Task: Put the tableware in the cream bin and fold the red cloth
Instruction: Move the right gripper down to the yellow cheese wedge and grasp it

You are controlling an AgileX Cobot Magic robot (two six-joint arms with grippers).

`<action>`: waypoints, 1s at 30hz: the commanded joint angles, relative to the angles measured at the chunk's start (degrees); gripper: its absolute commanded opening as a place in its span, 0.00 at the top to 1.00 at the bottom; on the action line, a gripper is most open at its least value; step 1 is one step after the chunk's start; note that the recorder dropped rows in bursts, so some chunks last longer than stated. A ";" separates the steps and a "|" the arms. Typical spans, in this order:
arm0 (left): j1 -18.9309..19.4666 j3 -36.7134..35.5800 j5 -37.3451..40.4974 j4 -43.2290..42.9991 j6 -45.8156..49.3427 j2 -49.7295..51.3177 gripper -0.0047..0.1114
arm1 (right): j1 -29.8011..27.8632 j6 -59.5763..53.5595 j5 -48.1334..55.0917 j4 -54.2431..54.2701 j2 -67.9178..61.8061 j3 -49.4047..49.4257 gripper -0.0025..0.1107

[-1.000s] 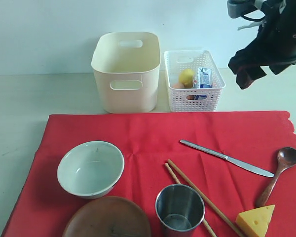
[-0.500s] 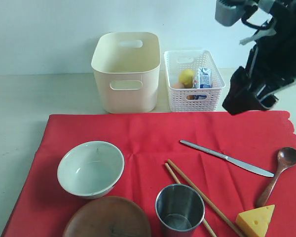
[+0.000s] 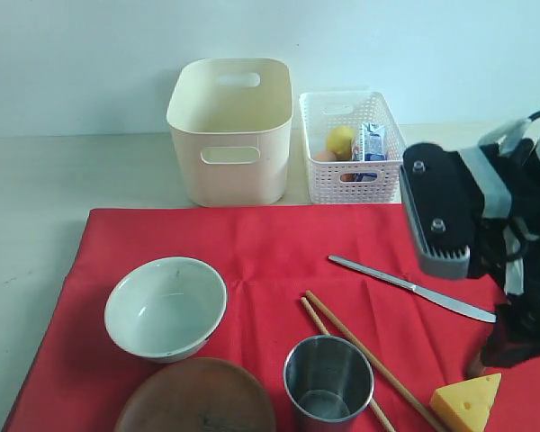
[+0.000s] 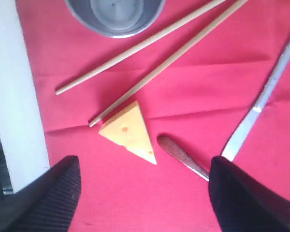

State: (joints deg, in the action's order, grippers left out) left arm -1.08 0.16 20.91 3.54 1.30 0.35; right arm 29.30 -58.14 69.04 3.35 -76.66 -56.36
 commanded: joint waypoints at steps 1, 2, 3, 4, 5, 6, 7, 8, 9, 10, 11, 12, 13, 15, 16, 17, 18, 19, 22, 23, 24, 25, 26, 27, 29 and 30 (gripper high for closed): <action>-0.29 -0.16 -0.73 -0.03 -0.06 -0.35 0.96 | 0.06 -6.42 -0.57 -1.08 -1.73 2.93 0.36; -0.29 -0.16 -0.73 -0.03 -0.06 -0.35 0.96 | 0.06 -7.61 -0.57 -1.65 -2.39 3.54 0.36; -0.29 -0.16 -0.73 -0.03 -0.06 -0.35 0.96 | 0.06 -8.58 -0.57 -2.39 -3.06 4.17 0.36; -0.29 -0.16 -0.73 -0.03 -0.06 -0.35 0.96 | 0.06 -9.61 -0.57 -3.35 -3.78 4.81 0.36; -0.29 -0.16 -0.73 -0.03 -0.06 -0.35 0.96 | 0.06 -10.31 -1.19 -4.17 -4.33 5.29 0.36; -0.29 -0.16 -0.73 -0.03 -0.06 -0.35 0.96 | 0.06 -11.29 -1.92 -5.11 -5.13 5.75 0.36; -0.29 -0.16 -0.73 -0.03 -0.06 -0.35 0.96 | 0.06 -12.11 -2.84 -5.89 -5.83 6.27 0.36; -0.29 -0.16 -0.73 -0.03 -0.06 -0.35 0.96 | 0.06 -12.72 -3.51 -6.44 -6.41 6.54 0.36; -0.29 -0.16 -0.73 -0.03 -0.06 -0.35 0.96 | 0.06 -13.22 -4.76 -7.08 -7.14 6.85 0.36; -0.29 -0.16 -0.73 -0.03 -0.06 -0.35 0.96 | 0.06 -13.94 -5.82 -7.30 -7.79 6.94 0.36; -0.29 -0.16 -0.73 -0.03 -0.06 -0.35 0.96 | 0.06 -14.48 -6.69 -7.30 -8.45 7.09 0.36; -0.29 -0.16 -0.73 -0.03 -0.06 -0.35 0.96 | 0.06 -15.08 -8.02 -7.30 -8.98 7.43 0.36; -0.29 -0.16 -0.73 -0.03 -0.06 -0.35 0.96 | 0.06 -15.87 -9.07 -7.30 -9.58 7.42 0.36; -0.29 -0.16 -0.73 -0.03 -0.06 -0.35 0.96 | 0.06 -16.64 -10.52 -7.30 -10.64 7.42 0.36; -0.29 -0.16 -0.73 -0.03 -0.06 -0.35 0.96 | 0.06 -16.75 -11.07 -7.30 -11.22 7.42 0.36; -0.29 -0.16 -0.73 -0.03 -0.06 -0.35 0.96 | 0.06 -16.90 -11.63 -7.30 -11.67 7.42 0.36; -0.29 -0.16 -0.73 -0.03 -0.06 -0.35 0.96 | 0.06 -17.14 -11.69 -7.30 -12.29 7.42 0.36; -0.29 -0.16 -0.73 -0.03 -0.06 -0.35 0.96 | 0.06 -17.14 -11.79 -7.30 -12.94 7.42 0.36; -0.29 -0.16 -0.73 -0.03 -0.06 -0.35 0.96 | 0.06 -17.14 -11.79 -7.30 -14.49 7.42 0.36; -0.29 -0.16 -0.73 -0.03 -0.06 -0.35 0.96 | 0.06 -17.14 -11.79 -7.30 -14.97 7.42 0.36; -0.29 -0.16 -0.73 -0.03 -0.06 -0.35 0.96 | 0.06 -17.14 -11.79 -7.30 -15.25 7.42 0.36; -0.29 -0.16 -0.73 -0.03 -0.06 -0.35 0.96 | 0.06 -17.14 -11.79 -7.30 -15.79 7.55 0.36; -0.29 -0.16 -0.73 -0.03 -0.06 -0.35 0.96 | 0.06 -17.14 -11.79 -7.30 -15.98 7.71 0.36; -0.29 -0.16 -0.73 -0.03 -0.06 -0.35 0.96 | 0.06 -17.14 -11.79 -7.60 -16.25 8.28 0.36; -0.29 -0.16 -0.73 -0.03 -0.06 -0.35 0.96 | 0.06 -17.14 -12.54 -9.33 -16.55 10.09 0.36; -0.29 -0.16 -0.73 -0.03 -0.06 -0.35 0.96 | 0.06 -17.14 -13.39 -10.55 -16.55 11.22 0.36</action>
State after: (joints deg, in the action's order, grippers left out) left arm -1.08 0.16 20.91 3.54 1.30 0.35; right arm 29.30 -74.79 57.02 -4.65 -92.97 -47.42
